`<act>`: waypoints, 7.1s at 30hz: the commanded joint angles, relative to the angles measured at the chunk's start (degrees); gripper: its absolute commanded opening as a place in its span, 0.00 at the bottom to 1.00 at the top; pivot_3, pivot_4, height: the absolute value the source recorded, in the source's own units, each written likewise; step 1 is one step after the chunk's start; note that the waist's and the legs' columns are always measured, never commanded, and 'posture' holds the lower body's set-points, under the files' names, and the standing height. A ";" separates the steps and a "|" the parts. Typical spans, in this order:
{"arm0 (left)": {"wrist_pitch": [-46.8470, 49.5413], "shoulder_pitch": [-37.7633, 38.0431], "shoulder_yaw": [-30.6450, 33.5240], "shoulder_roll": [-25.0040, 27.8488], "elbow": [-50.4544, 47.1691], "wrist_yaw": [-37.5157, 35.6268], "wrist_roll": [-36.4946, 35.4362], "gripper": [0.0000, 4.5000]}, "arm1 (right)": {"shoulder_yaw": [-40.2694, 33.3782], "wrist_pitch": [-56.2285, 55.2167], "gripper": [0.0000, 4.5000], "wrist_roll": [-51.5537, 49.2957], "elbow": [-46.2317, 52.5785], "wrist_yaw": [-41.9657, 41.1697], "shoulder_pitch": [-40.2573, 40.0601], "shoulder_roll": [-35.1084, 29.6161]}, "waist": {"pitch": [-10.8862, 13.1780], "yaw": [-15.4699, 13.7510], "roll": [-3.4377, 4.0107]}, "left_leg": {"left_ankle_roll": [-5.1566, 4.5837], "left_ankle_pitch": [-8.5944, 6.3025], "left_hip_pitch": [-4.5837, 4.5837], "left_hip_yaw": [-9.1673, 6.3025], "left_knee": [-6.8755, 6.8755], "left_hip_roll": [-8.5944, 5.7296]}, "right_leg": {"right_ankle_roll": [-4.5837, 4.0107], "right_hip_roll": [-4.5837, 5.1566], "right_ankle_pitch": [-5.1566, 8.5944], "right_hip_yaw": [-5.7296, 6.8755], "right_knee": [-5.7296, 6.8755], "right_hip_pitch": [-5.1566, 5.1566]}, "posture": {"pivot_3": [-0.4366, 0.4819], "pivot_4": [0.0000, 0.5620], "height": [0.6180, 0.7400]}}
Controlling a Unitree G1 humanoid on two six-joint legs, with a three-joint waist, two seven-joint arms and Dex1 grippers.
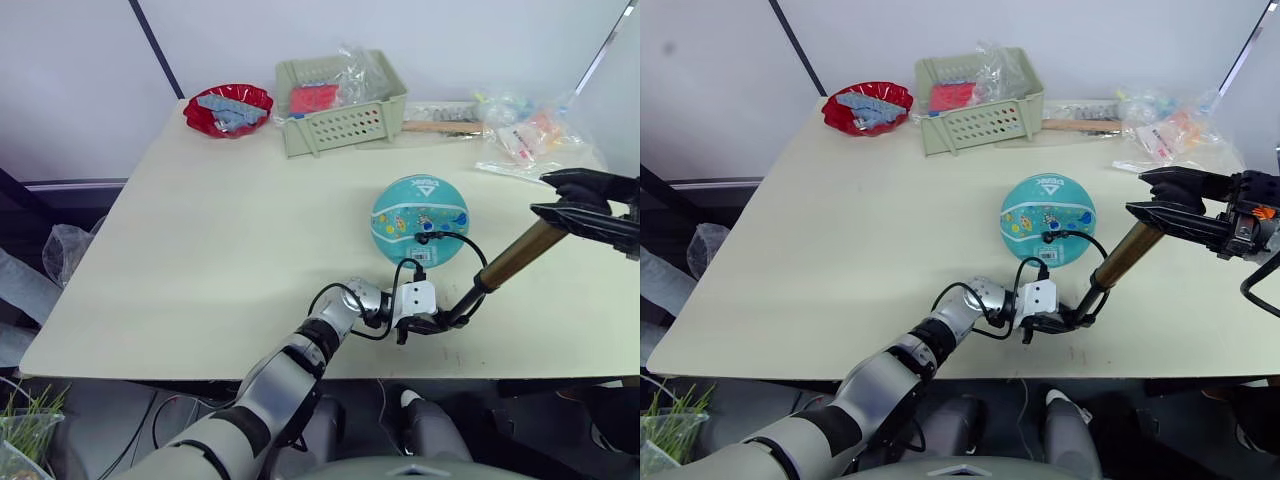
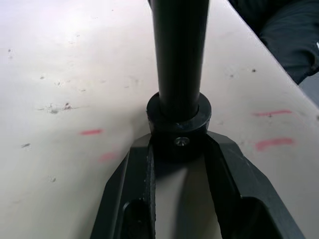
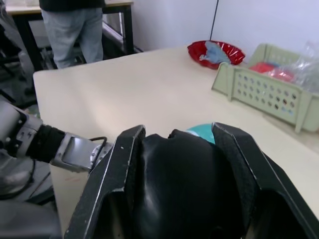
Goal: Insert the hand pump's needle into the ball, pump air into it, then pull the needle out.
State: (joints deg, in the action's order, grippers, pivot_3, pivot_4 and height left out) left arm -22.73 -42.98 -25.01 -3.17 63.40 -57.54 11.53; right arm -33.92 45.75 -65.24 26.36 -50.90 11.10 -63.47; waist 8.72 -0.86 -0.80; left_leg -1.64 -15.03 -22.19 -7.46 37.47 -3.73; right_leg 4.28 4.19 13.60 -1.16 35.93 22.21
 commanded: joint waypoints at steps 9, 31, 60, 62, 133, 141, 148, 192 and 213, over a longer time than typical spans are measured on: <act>2.89 1.84 -1.65 2.63 5.29 0.63 3.72 0.22 | 4.23 -5.50 0.36 8.90 6.00 -1.54 -7.23 5.04 | -0.28 0.13 -0.36 | 0.01 0.01 -0.30 0.03 0.06 -0.01 | -0.03 -0.03 -0.05 -0.05 0.14 0.39 | 0.48 0.27 1.00; 3.12 2.42 -1.71 1.69 4.12 -0.17 3.50 0.22 | 27.18 -29.02 0.36 36.86 -7.65 -6.54 -18.51 15.44 | -0.96 0.06 -1.08 | 0.02 -0.01 0.53 -0.06 0.01 0.09 | -0.02 -0.16 -0.01 0.07 0.03 -0.48 | 0.48 0.27 1.00; 2.40 3.00 -2.57 -0.34 3.68 -1.29 3.91 0.22 | -7.70 -5.64 0.36 3.49 -0.95 -4.89 -2.29 0.83 | -0.28 -0.29 0.10 | 0.00 -0.01 0.24 -0.09 -0.03 -0.07 | -0.01 0.03 -0.02 0.11 -0.01 -0.33 | 0.48 0.27 1.00; 2.33 3.11 -2.61 -0.36 3.64 -1.48 3.90 0.22 | -8.46 -4.25 0.36 2.18 -1.11 -4.36 -1.12 -0.17 | -0.28 -0.33 0.10 | 0.00 -0.01 0.23 -0.12 -0.03 -0.07 | -0.02 0.03 -0.02 0.13 -0.01 -0.33 | 0.48 0.27 1.00; 1.96 2.90 -2.84 -0.45 4.52 -1.52 5.48 0.22 | 7.96 -5.85 0.36 12.03 2.80 -7.70 -4.20 0.65 | -0.88 -0.07 0.18 | 0.00 -0.01 0.30 -0.10 -0.04 -0.05 | -0.02 0.02 0.00 0.15 0.00 -0.36 | 0.48 0.27 1.00; 2.18 2.96 -2.53 0.01 4.43 -0.78 5.35 0.22 | 19.21 -14.52 0.36 24.77 0.65 -9.42 -10.27 4.45 | -1.12 0.03 -0.12 | 0.00 -0.01 0.44 -0.10 -0.03 -0.03 | -0.01 -0.04 0.00 0.14 0.00 -0.47 | 0.48 0.27 1.00; 2.24 3.29 -2.59 -0.14 4.15 -0.47 5.40 0.22 | 26.42 -22.76 0.36 33.63 -2.72 -7.99 -13.61 10.83 | -1.42 0.07 -0.33 | 0.01 -0.01 0.52 -0.11 -0.03 -0.03 | -0.01 -0.07 0.00 0.12 0.02 -0.53 | 0.48 0.27 1.00; 2.12 2.11 -2.32 -0.31 5.32 -0.18 5.57 0.22 | 7.96 -6.21 0.36 16.00 1.38 -11.73 -3.13 -0.39 | -1.05 -0.08 0.23 | 0.00 -0.01 0.33 -0.08 0.01 -0.07 | 0.00 0.06 -0.01 0.13 -0.01 -0.42 | 0.48 0.27 1.00; 2.37 2.65 -2.43 -0.30 4.73 -0.15 5.52 0.22 | 27.91 -33.65 0.36 41.29 -9.30 -8.19 -14.44 15.59 | -1.64 0.20 -0.48 | 0.01 0.00 0.72 -0.07 0.03 0.01 | 0.21 -0.13 0.12 0.06 0.01 -0.65 | 0.48 0.27 1.00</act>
State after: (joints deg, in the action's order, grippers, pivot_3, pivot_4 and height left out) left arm -22.08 -42.30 -25.16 -4.05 64.97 -56.86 13.96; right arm -7.77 10.99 -27.19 20.10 -59.29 -2.30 -47.59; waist 7.07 -0.66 -1.28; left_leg -1.62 -15.03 -21.47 -7.57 37.50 -3.71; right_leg 4.50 4.03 13.72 -1.09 35.93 21.56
